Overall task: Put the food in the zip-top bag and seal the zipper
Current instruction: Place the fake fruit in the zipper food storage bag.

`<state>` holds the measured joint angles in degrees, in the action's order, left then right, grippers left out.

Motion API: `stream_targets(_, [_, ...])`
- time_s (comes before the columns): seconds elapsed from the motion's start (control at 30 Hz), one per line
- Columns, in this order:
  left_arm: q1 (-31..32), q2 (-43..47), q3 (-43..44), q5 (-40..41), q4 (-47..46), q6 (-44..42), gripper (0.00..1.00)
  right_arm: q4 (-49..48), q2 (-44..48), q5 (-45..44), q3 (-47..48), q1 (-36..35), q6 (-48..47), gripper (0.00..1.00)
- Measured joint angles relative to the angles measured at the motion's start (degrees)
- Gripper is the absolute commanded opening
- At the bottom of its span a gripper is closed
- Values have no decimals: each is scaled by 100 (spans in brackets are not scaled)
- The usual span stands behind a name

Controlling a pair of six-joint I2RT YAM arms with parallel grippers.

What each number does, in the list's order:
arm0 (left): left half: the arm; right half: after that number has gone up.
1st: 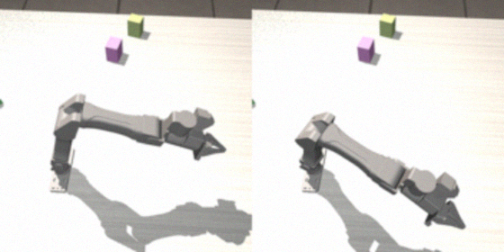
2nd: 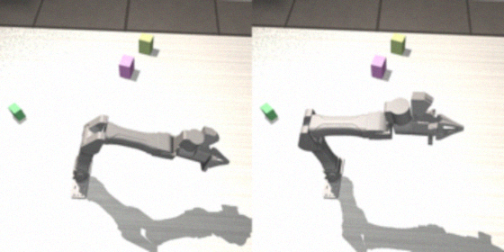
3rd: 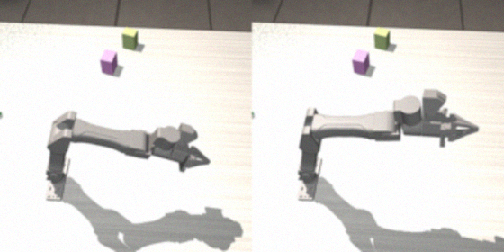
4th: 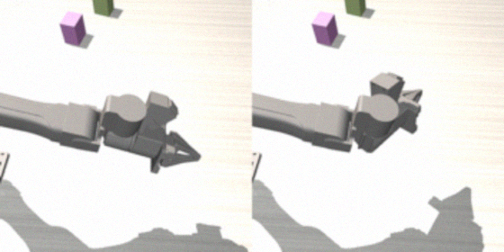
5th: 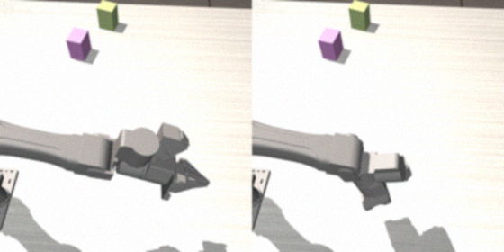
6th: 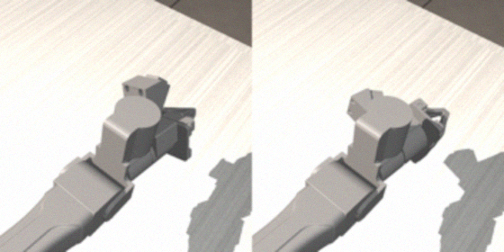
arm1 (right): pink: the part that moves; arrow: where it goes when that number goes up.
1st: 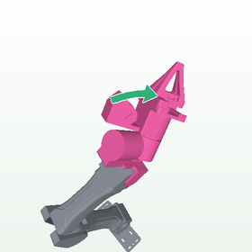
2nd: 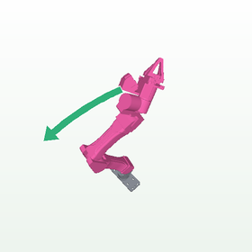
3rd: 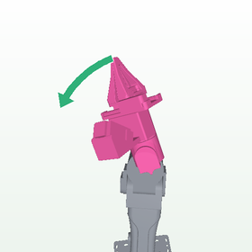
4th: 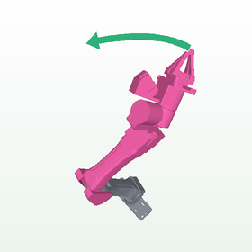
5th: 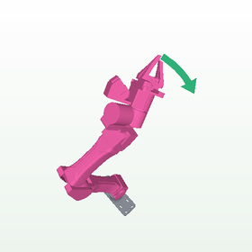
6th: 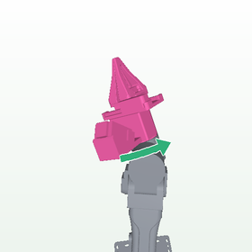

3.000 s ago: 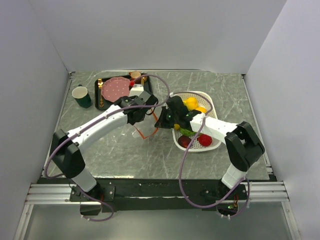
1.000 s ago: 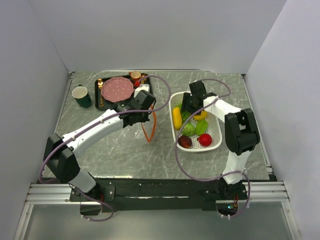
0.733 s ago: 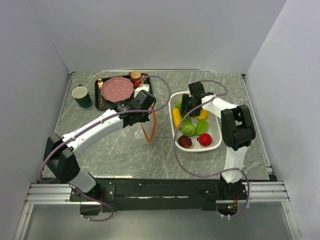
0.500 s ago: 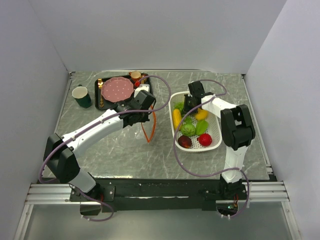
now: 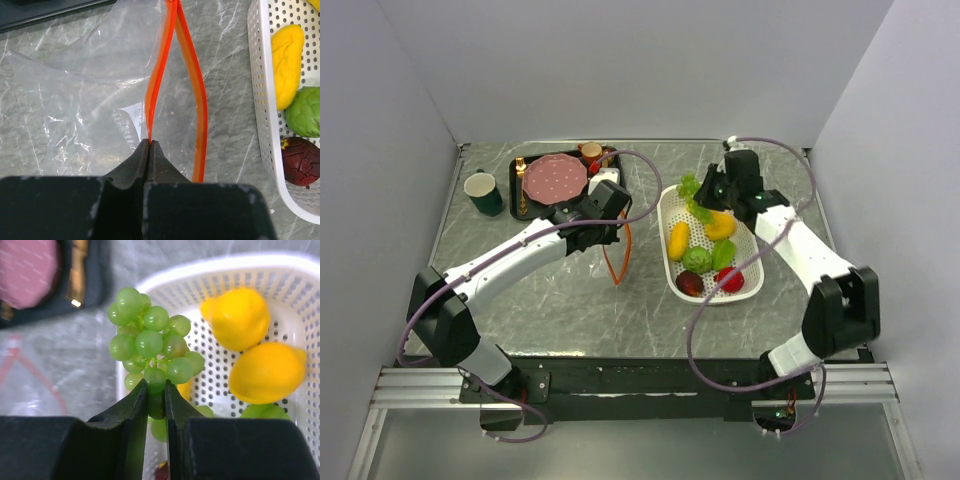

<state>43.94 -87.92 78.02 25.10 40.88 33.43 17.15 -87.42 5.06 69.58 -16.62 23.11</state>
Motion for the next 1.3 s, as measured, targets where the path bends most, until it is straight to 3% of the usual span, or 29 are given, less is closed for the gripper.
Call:
stream_targets(0.3, [2, 0, 0, -42, -90, 0, 1, 142, 916, 717, -343, -83, 188, 16])
stream_targets(0.7, [0, -33, -9, -199, -269, 20, 1, -20, 780, 1998, -616, -1047, 1040, 13])
stream_targets(1.03, [-4, -35, -94, -302, -372, 28, 1, -162, -129, 2120, -369, -1517, 1609, 12])
stream_targets(1.3, [-4, -31, -107, -271, -343, 66, 1, -470, -142, 1840, -463, -1513, 2074, 12])
